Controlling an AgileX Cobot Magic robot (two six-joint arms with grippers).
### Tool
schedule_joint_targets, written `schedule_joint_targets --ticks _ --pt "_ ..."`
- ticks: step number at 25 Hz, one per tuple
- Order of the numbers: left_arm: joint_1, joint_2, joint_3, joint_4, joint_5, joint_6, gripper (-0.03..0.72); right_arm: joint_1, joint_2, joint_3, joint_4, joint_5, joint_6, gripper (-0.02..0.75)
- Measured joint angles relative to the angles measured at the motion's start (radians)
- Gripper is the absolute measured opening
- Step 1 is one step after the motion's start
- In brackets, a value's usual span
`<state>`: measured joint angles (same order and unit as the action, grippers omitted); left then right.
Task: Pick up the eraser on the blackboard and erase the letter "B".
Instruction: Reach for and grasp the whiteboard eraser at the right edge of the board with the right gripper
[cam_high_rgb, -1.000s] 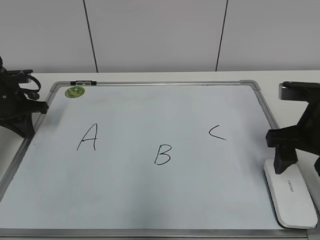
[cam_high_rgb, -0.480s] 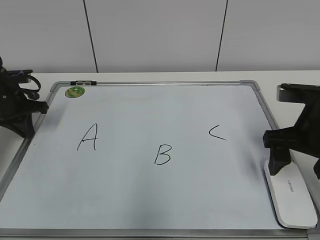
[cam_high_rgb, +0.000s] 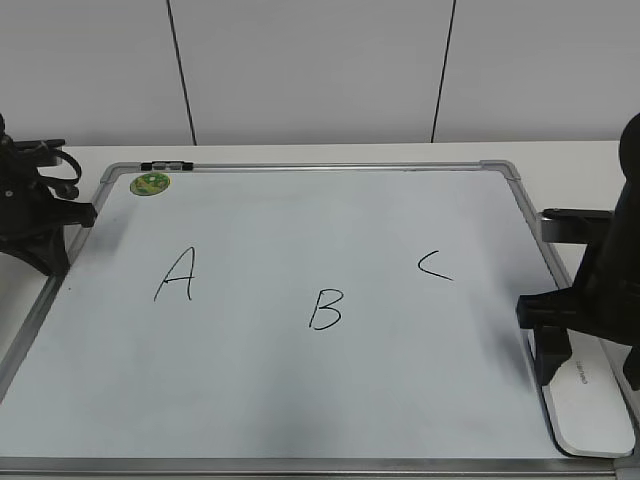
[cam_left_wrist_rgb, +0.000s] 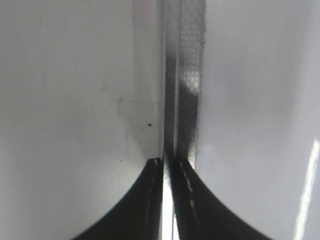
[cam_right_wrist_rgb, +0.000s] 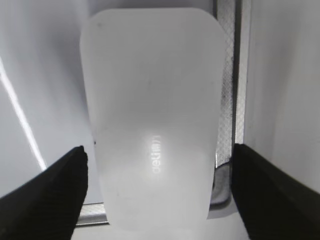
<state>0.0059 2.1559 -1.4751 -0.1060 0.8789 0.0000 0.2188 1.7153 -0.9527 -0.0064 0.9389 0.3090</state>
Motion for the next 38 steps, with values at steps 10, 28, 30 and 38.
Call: schedule_joint_targets --ticks 10,28,30,38 --pt "0.0 0.0 0.0 0.0 0.0 0.0 0.055 0.0 0.0 0.0 0.0 -0.054 0.0 0.647" --pt "0.0 0.0 0.0 -0.002 0.0 0.0 0.055 -0.045 0.0 0.0 0.019 -0.076 -0.01 0.611" --pt "0.0 0.0 0.0 -0.002 0.0 0.0 0.055 -0.045 0.0 0.0 0.03 -0.076 -0.018 0.608" --pt "0.0 0.0 0.0 -0.007 0.0 0.0 0.055 -0.045 0.0 0.007 0.037 -0.071 -0.023 0.597"
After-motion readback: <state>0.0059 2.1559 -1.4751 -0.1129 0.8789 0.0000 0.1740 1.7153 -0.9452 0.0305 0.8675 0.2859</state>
